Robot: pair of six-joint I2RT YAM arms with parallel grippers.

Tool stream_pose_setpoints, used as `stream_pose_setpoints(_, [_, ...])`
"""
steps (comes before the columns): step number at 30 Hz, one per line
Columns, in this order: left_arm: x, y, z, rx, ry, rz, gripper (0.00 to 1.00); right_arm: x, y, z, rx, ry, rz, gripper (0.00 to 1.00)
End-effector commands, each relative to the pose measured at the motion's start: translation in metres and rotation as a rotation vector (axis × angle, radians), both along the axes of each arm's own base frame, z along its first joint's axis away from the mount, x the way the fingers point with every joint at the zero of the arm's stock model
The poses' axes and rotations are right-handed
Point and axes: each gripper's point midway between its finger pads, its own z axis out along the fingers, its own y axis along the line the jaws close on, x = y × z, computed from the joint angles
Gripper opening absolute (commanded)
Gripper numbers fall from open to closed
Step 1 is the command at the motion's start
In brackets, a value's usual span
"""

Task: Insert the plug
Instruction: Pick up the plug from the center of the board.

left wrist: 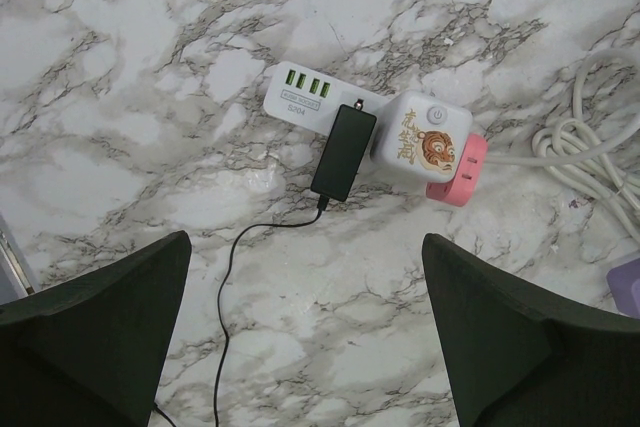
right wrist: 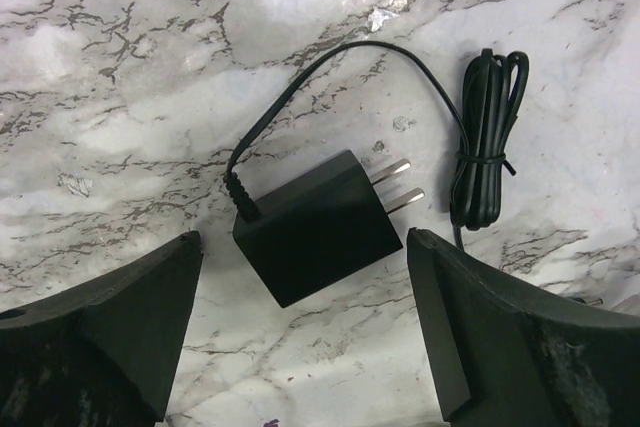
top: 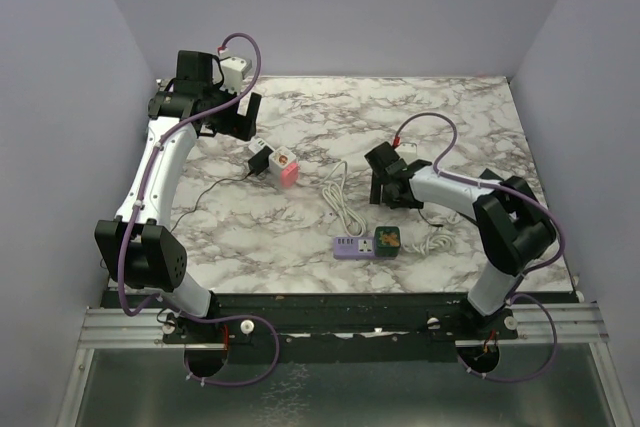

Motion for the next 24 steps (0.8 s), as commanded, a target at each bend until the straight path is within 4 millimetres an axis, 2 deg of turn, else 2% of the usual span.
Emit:
stream_pose_setpoints(1, [0.002, 0.0, 0.008, 0.004, -0.023, 0.002, 0.99, 0.001, -0.011, -0.012, -0.087, 0.02, -0.006, 0.88])
stream_pose_setpoints(10, [-0.001, 0.003, 0.008, 0.02, -0.031, 0.009, 0.99, 0.012, 0.003, -0.018, -0.054, 0.025, 0.016, 0.77])
stream_pose_setpoints(16, [0.0, 0.003, 0.007, 0.017, -0.03, 0.013, 0.99, 0.02, 0.012, -0.015, -0.039, 0.019, 0.07, 0.71])
stream_pose_setpoints(20, [-0.003, 0.002, 0.007, 0.006, -0.028, 0.011, 0.99, 0.021, 0.013, -0.013, -0.042, 0.018, 0.109, 0.72])
stream_pose_setpoints(24, [-0.003, 0.003, 0.004, 0.012, -0.027, 0.018, 0.99, 0.022, 0.023, -0.011, 0.002, 0.011, 0.159, 0.71])
